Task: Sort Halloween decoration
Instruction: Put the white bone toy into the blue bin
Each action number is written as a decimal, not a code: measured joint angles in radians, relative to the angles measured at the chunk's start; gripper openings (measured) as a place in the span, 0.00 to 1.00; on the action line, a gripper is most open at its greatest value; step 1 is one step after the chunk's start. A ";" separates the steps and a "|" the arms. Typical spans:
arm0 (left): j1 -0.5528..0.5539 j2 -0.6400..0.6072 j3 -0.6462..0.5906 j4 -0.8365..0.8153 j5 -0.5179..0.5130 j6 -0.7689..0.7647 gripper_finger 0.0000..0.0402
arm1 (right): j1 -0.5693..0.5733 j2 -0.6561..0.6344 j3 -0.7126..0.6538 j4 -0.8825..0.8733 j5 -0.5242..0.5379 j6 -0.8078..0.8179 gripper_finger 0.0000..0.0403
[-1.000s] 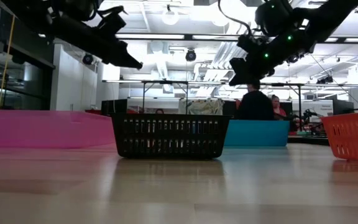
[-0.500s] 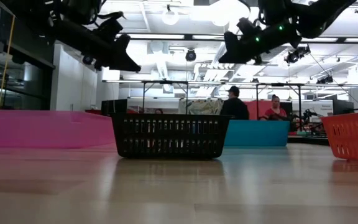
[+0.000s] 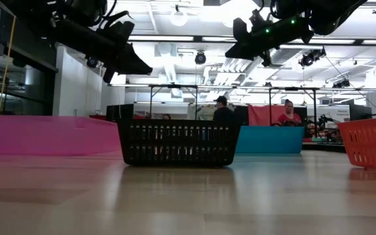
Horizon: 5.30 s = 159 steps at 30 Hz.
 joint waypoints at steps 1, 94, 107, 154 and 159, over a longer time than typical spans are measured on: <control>0.000 0.000 0.000 0.000 0.000 0.000 0.00 | 0.000 0.000 0.000 0.000 0.000 -0.001 0.00; -0.593 -0.312 0.172 -1.082 0.074 -0.200 0.46 | 0.161 -0.011 0.000 0.129 -0.384 0.254 0.00; -0.622 -0.313 0.160 -1.044 -0.308 -0.101 0.46 | 0.166 -0.006 -0.001 -0.133 -0.328 -0.259 0.00; -1.071 0.242 0.192 -0.775 0.298 -1.062 0.46 | 0.573 -0.006 -0.001 -0.290 -0.252 0.024 0.00; -1.145 0.241 0.206 -0.776 0.057 -1.208 0.46 | 0.670 -0.006 -0.001 -0.281 -0.212 0.037 0.00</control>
